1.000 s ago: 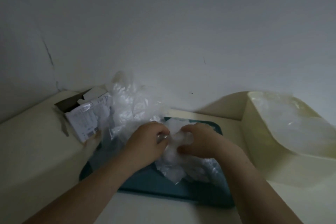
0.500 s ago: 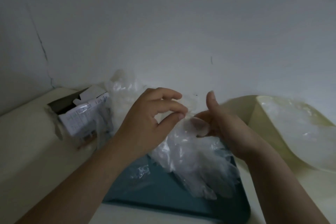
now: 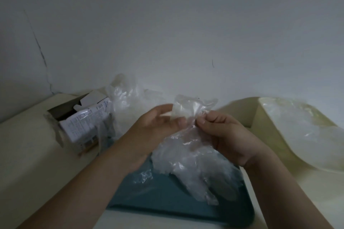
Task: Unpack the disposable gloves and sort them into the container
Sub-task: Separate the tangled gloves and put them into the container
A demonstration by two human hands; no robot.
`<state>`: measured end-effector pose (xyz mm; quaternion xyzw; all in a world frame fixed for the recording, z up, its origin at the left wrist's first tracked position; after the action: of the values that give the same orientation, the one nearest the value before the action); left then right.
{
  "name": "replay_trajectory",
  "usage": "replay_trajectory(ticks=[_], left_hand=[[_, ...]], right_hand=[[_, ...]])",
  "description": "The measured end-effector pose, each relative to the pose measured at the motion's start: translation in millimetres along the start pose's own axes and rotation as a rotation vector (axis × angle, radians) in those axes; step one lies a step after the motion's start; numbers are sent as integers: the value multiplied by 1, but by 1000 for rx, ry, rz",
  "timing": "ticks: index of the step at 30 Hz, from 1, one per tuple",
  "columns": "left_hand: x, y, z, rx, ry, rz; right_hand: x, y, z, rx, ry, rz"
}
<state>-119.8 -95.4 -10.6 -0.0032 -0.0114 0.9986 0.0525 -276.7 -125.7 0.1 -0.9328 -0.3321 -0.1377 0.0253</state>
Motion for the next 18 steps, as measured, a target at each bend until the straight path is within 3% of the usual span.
replay_trajectory(ticks=[2,6,10,13,18], left_hand=[[13,-1,-3,-33,-144,-76],[3,3,-6,5,-131,28],[-3,7,-12,10,-122,43],[3,4,-9,65,10,75],[-13,6,-5,162,230,245]], right_hand=[[1,-1,2,11,-19,-14],[-11,0,2,25,-236,104],[-14,0,4,55,-129,122],[-5,2,5,30,-155,68],[-26,4,1,-43,-316,308]])
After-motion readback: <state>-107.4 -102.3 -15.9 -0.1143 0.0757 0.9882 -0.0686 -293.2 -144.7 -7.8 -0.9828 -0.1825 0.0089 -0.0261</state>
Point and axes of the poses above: each hand's wrist, its own y-axis towards the middle knuckle, its own x-axis out of the palm, z = x × y, the point moved 8 cm from there along y, towards the middle knuckle, and after that the axes turned 6 degrees about y, right-handed, at the moved point
